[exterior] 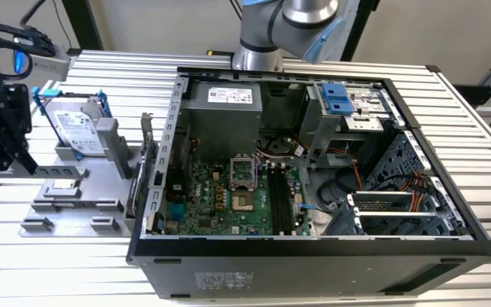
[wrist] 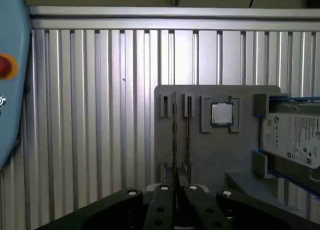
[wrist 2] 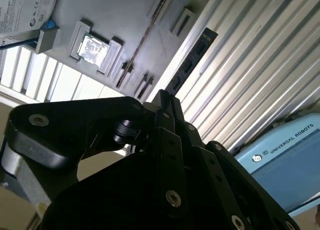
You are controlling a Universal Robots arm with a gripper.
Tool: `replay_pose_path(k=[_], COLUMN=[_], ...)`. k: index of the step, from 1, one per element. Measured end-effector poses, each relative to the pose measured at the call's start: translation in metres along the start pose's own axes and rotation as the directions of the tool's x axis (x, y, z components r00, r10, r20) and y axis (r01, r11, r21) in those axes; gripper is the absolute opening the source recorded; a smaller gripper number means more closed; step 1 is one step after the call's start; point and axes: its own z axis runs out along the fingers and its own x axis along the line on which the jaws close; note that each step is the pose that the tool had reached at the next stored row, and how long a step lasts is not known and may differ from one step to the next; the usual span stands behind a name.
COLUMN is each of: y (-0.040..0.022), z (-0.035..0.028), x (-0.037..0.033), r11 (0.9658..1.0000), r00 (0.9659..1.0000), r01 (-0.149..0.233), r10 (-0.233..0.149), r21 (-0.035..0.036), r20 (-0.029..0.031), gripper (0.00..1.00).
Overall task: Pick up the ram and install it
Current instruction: 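Pick up the ram and move it above insertion slot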
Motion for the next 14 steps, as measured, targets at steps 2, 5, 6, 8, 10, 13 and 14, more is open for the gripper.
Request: replay_pose_path(k=[2,5,6,8,10,13,14], y=[0.0001,0.0003,0.0003,0.0004,0.0005,0.0007,0.0007], z=[-0.0046,-0.0116,-0.0142,-0.0192,-0.0241,-0.0319,-0.0343], x=[-0.0001,-0.0004,-0.0004,-0.0006,-0.0007,-0.0009,-0.001], r11=[1.0,1.0,1.0,1.0,1.0,1.0,1.0], r00=[1.0,1.0,1.0,1.0,1.0,1.0,1.0], r01=[0.0,0.0,0.0,0.0,0.0,0.0,0.0], r10=[0.0,0.0,0.0,0.0,0.0,0.0,0.0], r21=[-0.0001,-0.0001,-0.0001,-0.0001,-0.0001,-0.0001,-0.0001], r20=[-0.0001,-0.0001,-0.0001,-0.0001,-0.0001,-0.0001,-0.0001], gripper=[0.0,0.0,0.0,0.0,0.0,0.0,0.0])
